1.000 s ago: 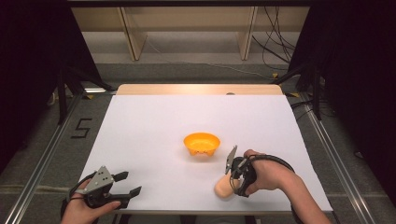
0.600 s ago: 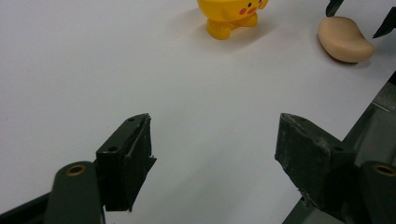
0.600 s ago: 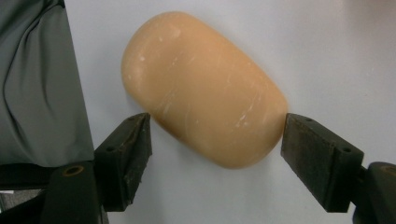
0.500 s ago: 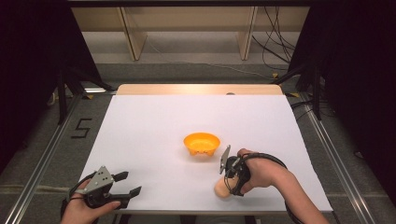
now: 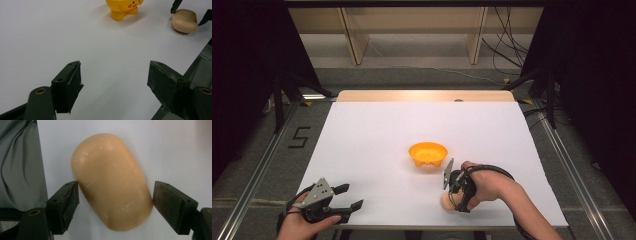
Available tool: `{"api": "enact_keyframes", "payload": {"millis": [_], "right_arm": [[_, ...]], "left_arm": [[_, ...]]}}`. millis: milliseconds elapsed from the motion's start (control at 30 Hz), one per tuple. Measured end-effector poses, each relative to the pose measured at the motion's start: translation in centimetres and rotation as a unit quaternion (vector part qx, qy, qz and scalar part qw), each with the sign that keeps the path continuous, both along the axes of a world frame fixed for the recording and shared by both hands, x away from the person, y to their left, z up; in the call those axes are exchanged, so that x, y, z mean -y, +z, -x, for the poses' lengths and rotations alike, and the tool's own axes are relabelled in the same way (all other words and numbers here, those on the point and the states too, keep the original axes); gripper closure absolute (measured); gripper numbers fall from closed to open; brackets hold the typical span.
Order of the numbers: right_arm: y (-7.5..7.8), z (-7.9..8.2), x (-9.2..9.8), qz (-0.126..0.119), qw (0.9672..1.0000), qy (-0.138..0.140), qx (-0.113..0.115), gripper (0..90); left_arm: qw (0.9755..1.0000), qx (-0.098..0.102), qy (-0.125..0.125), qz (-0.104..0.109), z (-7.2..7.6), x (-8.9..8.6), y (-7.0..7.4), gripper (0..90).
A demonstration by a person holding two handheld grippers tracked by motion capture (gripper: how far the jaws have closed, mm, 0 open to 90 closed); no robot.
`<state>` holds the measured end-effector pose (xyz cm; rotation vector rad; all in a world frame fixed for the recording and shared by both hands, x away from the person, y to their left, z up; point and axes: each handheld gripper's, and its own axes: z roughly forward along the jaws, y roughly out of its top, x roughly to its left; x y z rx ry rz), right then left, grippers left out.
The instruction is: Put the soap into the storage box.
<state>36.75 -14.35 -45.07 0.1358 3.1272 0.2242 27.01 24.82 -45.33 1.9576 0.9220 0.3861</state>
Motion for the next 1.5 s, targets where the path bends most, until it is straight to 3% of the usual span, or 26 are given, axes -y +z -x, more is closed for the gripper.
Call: {"api": "enact_keyframes", "payload": {"millis": [67,100,133,233,300,333,400,433,467,500,567,600,633,667,733,867,900,1067,1100,1167,1300,1500], "right_arm": [[-0.3,0.5,-0.3,0.004,0.9997,-0.016,-0.018,22.0],[-0.3,0.7,-0.4,0.017,0.9994,-0.029,-0.013,22.3],[-0.6,0.2,-0.5,0.000,0.9999,0.008,-0.007,22.9],[-0.6,0.4,-0.7,0.009,0.9999,-0.007,-0.012,25.5],[-0.6,0.2,-0.8,0.004,0.9999,0.007,-0.011,26.8],[-0.6,0.3,-0.8,0.009,0.9998,-0.009,-0.018,27.5],[-0.6,0.2,-0.9,0.009,0.9998,-0.003,-0.015,28.2],[-0.4,0.6,-1.0,0.023,0.9991,-0.030,-0.020,29.4],[-0.4,0.6,-1.1,0.024,0.9990,-0.032,-0.019,30.2],[-0.6,0.3,-1.1,0.011,0.9998,-0.013,-0.012,30.8],[-0.7,0.2,-1.1,0.010,0.9997,-0.017,-0.016,31.4],[-0.6,0.5,-1.2,0.024,0.9984,-0.045,-0.026,32.9],[-0.8,0.2,-1.3,0.010,0.9995,-0.024,-0.019,33.3],[-0.8,0.2,-1.3,0.010,0.9995,-0.024,-0.019,33.3],[-0.8,0.2,-1.3,0.008,0.9990,-0.036,-0.025,33.6],[-0.8,0.2,-1.3,0.004,0.9986,-0.047,-0.026,33.8],[-0.8,0.2,-1.3,0.001,0.9986,-0.049,-0.022,33.8],[-0.8,0.2,-1.1,0.002,0.9978,-0.061,-0.025,33.9],[-0.7,0.0,-1.0,-0.002,0.9977,-0.063,-0.026,33.9],[-0.7,0.0,-1.0,-0.001,0.9972,-0.071,-0.024,33.9],[-0.4,0.0,-1.0,-0.006,0.9970,-0.072,-0.029,34.0],[0.1,-0.2,-1.1,-0.012,0.9970,-0.070,-0.031,34.0]], "left_arm": [[1.0000,0.000,0.001,0.000,0.0,0.0,0.0,26.8],[1.0000,0.000,0.001,0.000,0.0,0.0,0.0,26.8],[1.0000,0.001,0.000,-0.001,0.0,0.0,0.0,26.8],[0.9999,0.008,-0.006,-0.007,-0.1,-0.1,0.1,26.8],[0.9999,0.007,-0.005,-0.007,-0.1,-0.1,0.1,26.8],[0.9999,0.007,-0.005,-0.007,-0.1,-0.1,0.1,26.8],[0.9999,0.008,-0.006,-0.007,-0.1,-0.1,0.1,26.8],[1.0000,0.001,0.001,0.001,0.0,0.0,0.0,26.8],[1.0000,0.001,0.001,0.001,0.0,0.0,0.0,26.8],[1.0000,0.001,0.001,0.001,0.0,0.0,0.0,26.8],[1.0000,0.000,0.001,0.001,0.0,0.0,0.0,26.8],[1.0000,0.000,0.000,0.000,0.0,0.0,0.0,26.8],[1.0000,0.001,0.000,0.001,0.0,0.0,0.0,26.8],[1.0000,0.001,0.000,0.001,0.0,0.0,0.0,26.8],[0.9999,0.006,-0.006,-0.008,-0.1,-0.1,0.1,27.0],[1.0000,0.006,-0.005,-0.002,-0.1,-0.1,0.1,26.9],[1.0000,-0.002,-0.004,-0.001,0.0,-0.1,0.1,26.9],[0.9999,0.006,-0.007,-0.007,-0.1,-0.1,0.1,26.9],[1.0000,-0.001,-0.001,0.002,0.0,0.0,0.0,26.9],[0.9999,0.006,-0.008,-0.008,-0.1,-0.2,0.1,26.9],[1.0000,-0.003,-0.003,0.000,0.0,-0.1,0.1,26.9],[1.0000,0.000,0.002,0.000,0.1,0.0,0.1,26.9]]}}
